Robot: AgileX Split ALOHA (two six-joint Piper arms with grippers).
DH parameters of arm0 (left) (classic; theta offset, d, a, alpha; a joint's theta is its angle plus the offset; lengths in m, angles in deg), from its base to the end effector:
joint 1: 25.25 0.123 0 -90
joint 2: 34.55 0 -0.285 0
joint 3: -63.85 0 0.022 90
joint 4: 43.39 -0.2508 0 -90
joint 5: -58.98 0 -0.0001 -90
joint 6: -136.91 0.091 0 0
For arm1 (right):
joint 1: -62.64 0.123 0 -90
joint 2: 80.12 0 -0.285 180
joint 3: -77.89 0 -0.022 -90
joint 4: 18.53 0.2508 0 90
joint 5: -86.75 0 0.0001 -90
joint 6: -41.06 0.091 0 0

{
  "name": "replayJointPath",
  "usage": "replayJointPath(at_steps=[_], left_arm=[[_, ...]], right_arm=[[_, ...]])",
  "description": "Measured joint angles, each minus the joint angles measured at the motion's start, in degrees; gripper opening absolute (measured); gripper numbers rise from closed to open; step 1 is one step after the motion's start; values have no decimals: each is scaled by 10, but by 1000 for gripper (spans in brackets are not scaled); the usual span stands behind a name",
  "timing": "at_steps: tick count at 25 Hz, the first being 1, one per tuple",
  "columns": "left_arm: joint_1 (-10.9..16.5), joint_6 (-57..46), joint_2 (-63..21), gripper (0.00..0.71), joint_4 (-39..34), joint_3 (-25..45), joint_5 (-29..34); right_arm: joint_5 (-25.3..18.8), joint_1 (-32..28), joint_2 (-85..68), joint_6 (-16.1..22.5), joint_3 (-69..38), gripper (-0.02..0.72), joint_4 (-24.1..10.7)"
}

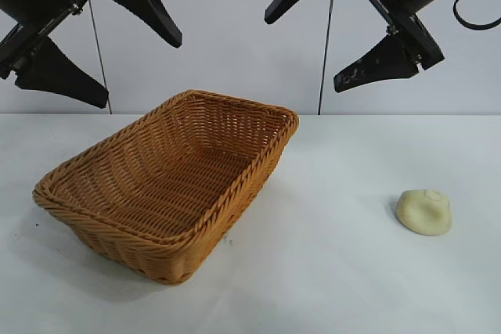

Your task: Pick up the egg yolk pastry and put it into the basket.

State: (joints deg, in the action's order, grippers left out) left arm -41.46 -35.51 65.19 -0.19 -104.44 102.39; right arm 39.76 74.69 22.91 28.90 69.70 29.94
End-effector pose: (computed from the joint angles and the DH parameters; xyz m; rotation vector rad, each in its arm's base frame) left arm 0.3092 -0.1345 0.2660 -0.0410 2.6310 -0.9034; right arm 0.3298 0.1214 0.2668 0.0726 2.6138 0.9859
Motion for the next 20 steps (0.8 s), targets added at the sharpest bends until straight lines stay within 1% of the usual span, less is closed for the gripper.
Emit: replayJointPath(at_steps=[20], left_arm=[[0,0,0,689,6,0,0]], right_arm=[[0,0,0,0,0,694,0]])
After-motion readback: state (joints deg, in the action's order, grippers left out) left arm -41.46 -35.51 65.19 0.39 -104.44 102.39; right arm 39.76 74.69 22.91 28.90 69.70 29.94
